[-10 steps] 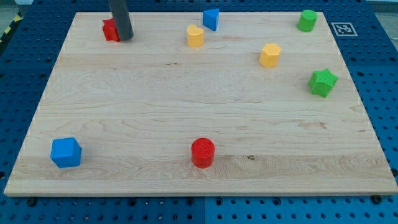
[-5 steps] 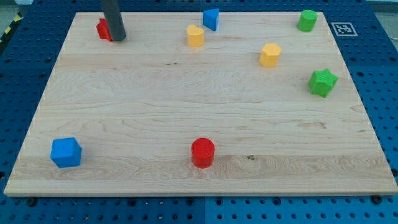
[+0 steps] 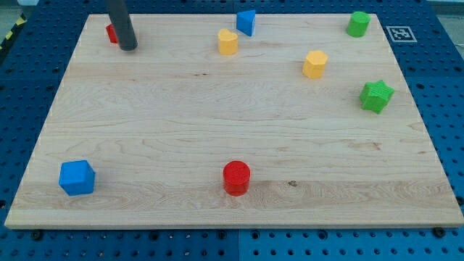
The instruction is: Push the red star towards the top left corner
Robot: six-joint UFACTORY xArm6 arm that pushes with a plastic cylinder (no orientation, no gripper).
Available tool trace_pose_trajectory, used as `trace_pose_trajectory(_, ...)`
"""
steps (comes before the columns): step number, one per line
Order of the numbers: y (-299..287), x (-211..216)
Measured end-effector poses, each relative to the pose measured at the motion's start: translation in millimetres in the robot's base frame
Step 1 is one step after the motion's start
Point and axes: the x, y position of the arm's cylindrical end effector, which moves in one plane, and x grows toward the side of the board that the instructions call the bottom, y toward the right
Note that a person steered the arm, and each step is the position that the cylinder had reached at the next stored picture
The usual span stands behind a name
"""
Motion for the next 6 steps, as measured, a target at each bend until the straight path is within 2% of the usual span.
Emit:
trace_pose_trajectory(4,-2.9,19.9)
trace_pose_trajectory(6,-11.7,-11.8)
